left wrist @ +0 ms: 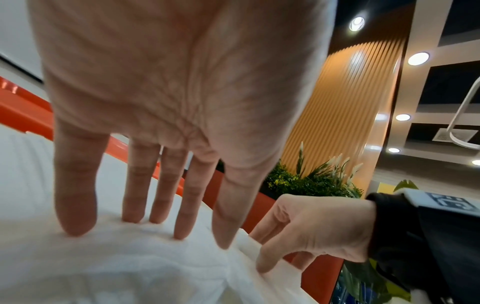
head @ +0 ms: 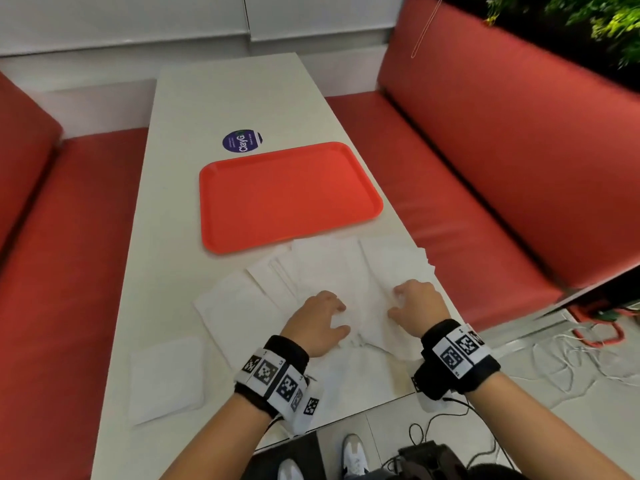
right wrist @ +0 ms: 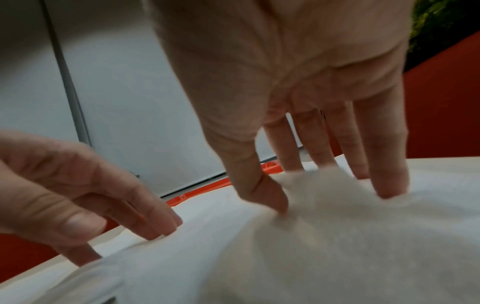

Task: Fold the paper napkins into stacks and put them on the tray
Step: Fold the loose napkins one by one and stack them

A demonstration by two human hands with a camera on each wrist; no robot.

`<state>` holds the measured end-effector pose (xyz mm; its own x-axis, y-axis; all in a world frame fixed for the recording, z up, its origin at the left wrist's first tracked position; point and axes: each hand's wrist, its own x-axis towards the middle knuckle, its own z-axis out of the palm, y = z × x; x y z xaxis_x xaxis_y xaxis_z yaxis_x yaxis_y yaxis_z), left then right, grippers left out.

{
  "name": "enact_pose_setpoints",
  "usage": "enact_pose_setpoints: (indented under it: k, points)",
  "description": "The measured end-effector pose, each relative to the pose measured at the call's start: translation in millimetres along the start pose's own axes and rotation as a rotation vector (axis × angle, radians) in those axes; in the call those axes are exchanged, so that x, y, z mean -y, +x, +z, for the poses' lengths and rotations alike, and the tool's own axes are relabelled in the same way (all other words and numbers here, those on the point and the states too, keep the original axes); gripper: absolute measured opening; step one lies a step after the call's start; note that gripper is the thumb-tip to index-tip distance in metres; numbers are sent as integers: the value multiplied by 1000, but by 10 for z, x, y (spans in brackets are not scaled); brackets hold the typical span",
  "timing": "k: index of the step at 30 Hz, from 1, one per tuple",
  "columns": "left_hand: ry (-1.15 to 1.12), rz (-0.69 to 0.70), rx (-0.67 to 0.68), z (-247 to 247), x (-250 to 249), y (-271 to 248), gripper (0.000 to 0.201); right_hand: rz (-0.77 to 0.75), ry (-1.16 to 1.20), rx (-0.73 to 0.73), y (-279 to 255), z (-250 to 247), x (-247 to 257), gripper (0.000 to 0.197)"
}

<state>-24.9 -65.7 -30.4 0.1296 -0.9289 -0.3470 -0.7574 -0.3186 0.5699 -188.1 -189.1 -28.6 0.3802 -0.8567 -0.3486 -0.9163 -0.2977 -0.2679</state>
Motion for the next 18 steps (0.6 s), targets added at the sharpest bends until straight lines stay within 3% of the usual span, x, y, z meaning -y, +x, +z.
enact_pose_setpoints:
  k: [3,6,9,11,14,16,18]
  points:
    - [-59,0,-63,13,17,1,40,10,71,-78,-45,-99,-10,27]
    - [-198,-10,-221,-26,-45,-47,38,-70,57,-200,-180,-260,36,25]
    - [-378,12,-308,-106,-204,-100,47,-287,22,-367,-397,-349,191,22]
    - [-673,-14,-302,-152,-291,-112,47,-501,42,-413,-550,-311,327,17]
    - [-1090,-119,-312,-208,-275,-141,42,-734,122,-286,-709,-160,470,21]
    - [-1095,-132,-405,-239,-183,-203,21,-778,176,-164,-720,-81,510,28]
    - [-1080,-88,-476,-275,-97,-303,15,-764,289,-130,-672,-64,499,42]
